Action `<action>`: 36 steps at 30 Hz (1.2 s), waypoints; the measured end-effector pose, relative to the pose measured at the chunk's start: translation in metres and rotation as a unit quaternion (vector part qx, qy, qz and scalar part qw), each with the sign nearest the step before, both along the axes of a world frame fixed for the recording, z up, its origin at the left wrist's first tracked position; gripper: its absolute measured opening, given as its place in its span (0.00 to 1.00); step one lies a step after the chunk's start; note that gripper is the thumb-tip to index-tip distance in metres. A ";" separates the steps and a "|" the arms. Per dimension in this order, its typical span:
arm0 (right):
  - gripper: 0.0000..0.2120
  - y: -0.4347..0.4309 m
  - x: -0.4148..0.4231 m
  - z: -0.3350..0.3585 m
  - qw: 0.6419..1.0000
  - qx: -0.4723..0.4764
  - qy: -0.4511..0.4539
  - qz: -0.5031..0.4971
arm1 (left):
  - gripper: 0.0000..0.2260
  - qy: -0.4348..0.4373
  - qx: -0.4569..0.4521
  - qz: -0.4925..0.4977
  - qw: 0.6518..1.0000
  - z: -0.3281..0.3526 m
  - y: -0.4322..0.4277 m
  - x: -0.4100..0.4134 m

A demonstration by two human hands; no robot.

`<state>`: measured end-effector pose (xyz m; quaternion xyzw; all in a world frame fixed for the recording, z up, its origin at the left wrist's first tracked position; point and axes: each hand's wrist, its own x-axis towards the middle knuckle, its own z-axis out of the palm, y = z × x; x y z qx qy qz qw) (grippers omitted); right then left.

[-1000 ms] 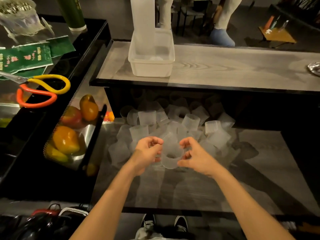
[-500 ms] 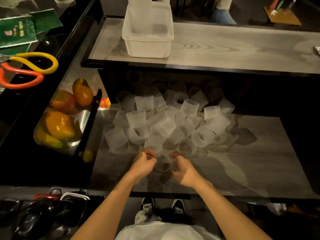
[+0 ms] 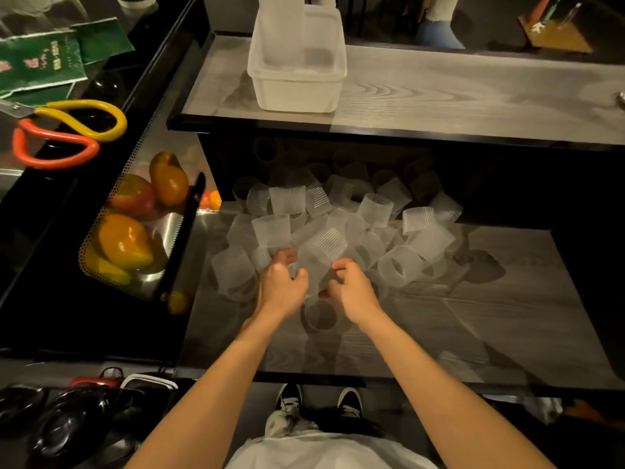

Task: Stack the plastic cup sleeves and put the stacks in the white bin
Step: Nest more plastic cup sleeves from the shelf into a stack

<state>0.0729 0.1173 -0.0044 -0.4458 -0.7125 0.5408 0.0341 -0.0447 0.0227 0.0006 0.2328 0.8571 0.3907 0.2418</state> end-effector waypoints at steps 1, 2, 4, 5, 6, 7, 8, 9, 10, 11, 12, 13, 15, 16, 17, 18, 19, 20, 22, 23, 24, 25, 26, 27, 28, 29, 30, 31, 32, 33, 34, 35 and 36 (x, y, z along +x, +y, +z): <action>0.13 0.000 -0.001 0.001 0.999 -0.020 0.009 -0.030 | 0.18 -0.010 0.002 -0.003 1.000 -0.001 0.000 0.000; 0.13 0.001 -0.003 0.000 0.998 -0.034 0.019 -0.057 | 0.18 -0.014 0.006 -0.004 1.000 -0.002 -0.001 0.001; 0.14 0.001 -0.004 0.001 0.994 -0.054 0.031 -0.092 | 0.19 -0.011 0.017 0.003 1.000 -0.001 -0.002 0.002; 0.16 0.001 -0.004 0.001 0.993 -0.062 0.034 -0.098 | 0.19 -0.008 0.021 0.008 1.000 -0.001 -0.004 0.002; 0.18 0.001 -0.003 0.002 0.992 -0.071 0.040 -0.099 | 0.19 -0.006 0.024 0.014 1.000 -0.001 -0.005 0.002; 0.19 0.000 0.000 0.002 0.991 -0.080 0.041 -0.095 | 0.18 -0.005 0.027 0.017 0.999 -0.002 -0.008 0.003; 0.19 0.000 0.003 0.003 0.991 -0.088 0.044 -0.088 | 0.16 -0.005 0.034 0.017 0.999 -0.002 -0.010 0.004; 0.19 -0.001 0.008 0.004 0.992 -0.089 0.044 -0.079 | 0.13 -0.005 0.042 0.013 0.999 -0.002 -0.012 0.006; 0.18 -0.001 0.012 0.006 0.993 -0.082 0.044 -0.069 | 0.11 -0.001 0.054 0.006 0.999 -0.003 -0.014 0.009; 0.17 -0.001 0.017 0.006 0.995 -0.068 0.045 -0.062 | 0.10 0.001 0.064 -0.001 0.998 -0.003 -0.016 0.012; 0.17 -0.001 0.022 0.006 0.996 -0.048 0.047 -0.058 | 0.10 -0.002 0.074 -0.010 0.997 -0.003 -0.018 0.015; 0.16 -0.002 0.027 0.006 0.997 -0.030 0.051 -0.056 | 0.10 -0.010 0.083 -0.019 0.996 -0.003 -0.019 0.018; 0.15 -0.002 0.038 0.006 0.997 -0.007 0.066 -0.041 | 0.12 -0.024 0.098 -0.033 0.994 -0.005 -0.025 0.025; 0.14 -0.003 0.043 0.006 0.997 -0.002 0.070 -0.031 | 0.12 -0.025 0.104 -0.041 0.993 -0.006 -0.028 0.028; 0.14 -0.003 0.047 0.004 0.997 -0.003 0.070 -0.022 | 0.11 -0.022 0.107 -0.053 0.993 -0.008 -0.031 0.031; 0.13 -0.003 0.052 0.004 0.998 -0.005 0.065 -0.012 | 0.11 -0.019 0.106 -0.067 0.992 -0.011 -0.034 0.033; 0.11 -0.004 0.057 0.002 0.999 -0.004 0.053 0.000 | 0.10 -0.014 0.099 -0.084 0.991 -0.015 -0.037 0.034; 0.10 -0.004 0.061 0.000 0.999 0.000 0.037 0.016 | 0.10 -0.011 0.088 -0.100 0.991 -0.018 -0.039 0.035; 0.08 -0.006 0.068 -0.005 0.999 0.007 0.007 0.044 | 0.11 -0.009 0.066 -0.130 0.989 -0.026 -0.042 0.037; 0.07 -0.006 0.070 -0.008 0.999 0.008 -0.005 0.053 | 0.11 -0.008 0.058 -0.141 0.988 -0.029 -0.044 0.038; 0.07 -0.007 0.073 -0.011 0.998 0.007 -0.015 0.061 | 0.11 -0.008 0.054 -0.151 0.987 -0.033 -0.046 0.040; 0.07 -0.007 0.075 -0.014 0.997 0.007 -0.025 0.067 | 0.11 -0.007 0.048 -0.159 0.986 -0.036 -0.047 0.041; 0.08 -0.008 0.077 -0.017 0.997 0.007 -0.034 0.072 | 0.11 -0.006 0.039 -0.165 0.985 -0.039 -0.049 0.042; 0.09 -0.009 0.077 -0.019 0.996 0.009 -0.042 0.077 | 0.11 -0.006 0.029 -0.169 0.985 -0.042 -0.050 0.042; 0.10 -0.010 0.078 -0.021 0.995 0.011 -0.049 0.082 | 0.11 -0.006 0.020 -0.171 0.985 -0.044 -0.051 0.043; 0.11 -0.010 0.078 -0.023 0.994 0.017 -0.055 0.088 | 0.11 -0.006 0.016 -0.171 0.985 -0.045 -0.052 0.043; 0.11 -0.011 0.078 -0.025 0.994 0.023 -0.059 0.093 | 0.11 -0.004 0.014 -0.172 0.985 -0.046 -0.053 0.044; 0.11 -0.011 0.078 -0.026 0.993 0.031 -0.061 0.099 | 0.11 -0.002 0.013 -0.173 0.985 -0.046 -0.054 0.044; 0.11 -0.012 0.078 -0.028 0.992 0.037 -0.063 0.107 | 0.11 0.000 0.012 -0.174 0.985 -0.047 -0.056 0.044; 0.10 -0.012 0.078 -0.028 0.990 0.041 -0.066 0.119 | 0.11 0.002 0.010 -0.174 0.985 -0.048 -0.056 0.044; 0.09 -0.012 0.078 -0.029 0.988 0.042 -0.068 0.129 | 0.11 0.005 0.005 -0.173 0.985 -0.049 -0.058 0.044; 0.09 -0.013 0.078 -0.030 0.987 0.043 -0.069 0.135 | 0.10 0.008 0.000 -0.173 0.985 -0.050 -0.058 0.044; 0.07 -0.013 0.078 -0.032 0.987 0.046 -0.070 0.139 | 0.10 0.010 -0.007 -0.174 0.985 -0.052 -0.059 0.044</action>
